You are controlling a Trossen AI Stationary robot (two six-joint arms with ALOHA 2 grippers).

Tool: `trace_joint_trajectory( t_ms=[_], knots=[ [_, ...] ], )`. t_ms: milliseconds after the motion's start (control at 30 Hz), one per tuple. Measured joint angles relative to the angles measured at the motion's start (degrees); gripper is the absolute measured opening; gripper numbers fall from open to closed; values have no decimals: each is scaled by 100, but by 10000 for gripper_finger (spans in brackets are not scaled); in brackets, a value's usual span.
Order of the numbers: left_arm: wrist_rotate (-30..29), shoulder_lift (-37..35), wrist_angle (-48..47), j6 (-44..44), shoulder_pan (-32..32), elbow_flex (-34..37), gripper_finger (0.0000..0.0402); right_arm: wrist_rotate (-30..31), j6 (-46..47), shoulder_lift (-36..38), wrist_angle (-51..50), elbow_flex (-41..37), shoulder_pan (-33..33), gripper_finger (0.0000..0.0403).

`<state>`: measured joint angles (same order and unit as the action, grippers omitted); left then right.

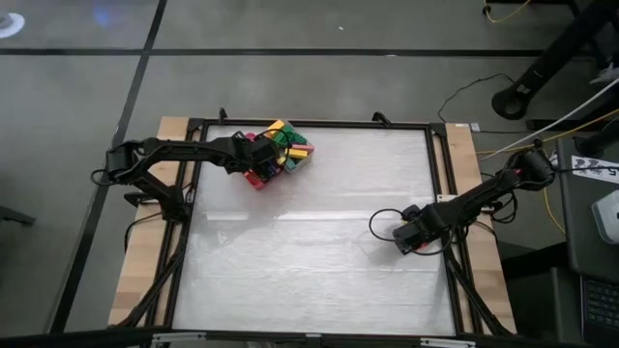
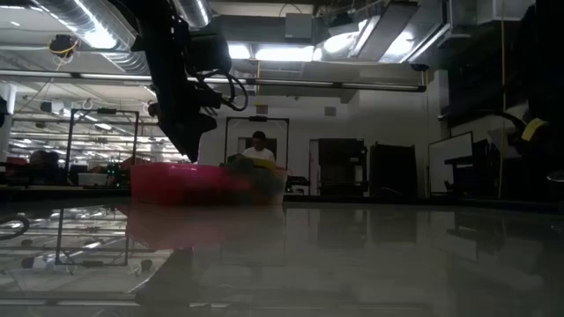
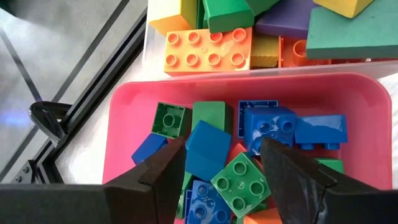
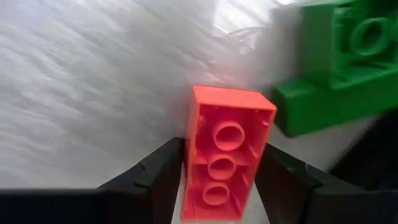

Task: Sort blocks by size
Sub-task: Put the big orange game piece into the white bin

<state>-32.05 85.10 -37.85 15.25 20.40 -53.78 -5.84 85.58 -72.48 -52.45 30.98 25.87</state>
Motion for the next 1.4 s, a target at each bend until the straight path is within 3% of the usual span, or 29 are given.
trace_joint_trajectory(
  t_ms=[167, 333, 467, 600, 700, 900, 967, 1300, 1400],
  knots=[
    [0, 0, 0, 1, 0, 0, 196, 3, 4, 11, 191, -99, -2, 185],
    [-1, 0, 171, 126, -47, 0, 196, 133, -12, 17, 294, -97, -1, 139],
    [0, 0, 618, 85, -220, -1, 196, 654, -145, -12, 597, 64, 4, 139],
    [33, 2, 784, 184, -446, -197, 196, 1623, -555, -12, 1552, 173, -11, 140],
    [426, -2, 987, 526, -625, -363, 196, 2142, -1182, -18, 2496, 162, -60, 153],
    [2549, -2, 2442, 1540, -925, -398, 195, 3251, -2855, -192, 4004, 170, -591, 144],
    [2900, -2, 2837, 1692, -1031, -398, 195, 3332, -3569, -308, 4457, 171, -826, 142],
    [2872, 323, 3438, 2223, -1443, -398, 195, 3337, -6483, -1331, 7290, 176, -1678, 148],
    [2844, 613, 3494, 2502, -1455, -398, 195, 3334, -7139, -1606, 7738, 287, -1792, 147]
  ],
)
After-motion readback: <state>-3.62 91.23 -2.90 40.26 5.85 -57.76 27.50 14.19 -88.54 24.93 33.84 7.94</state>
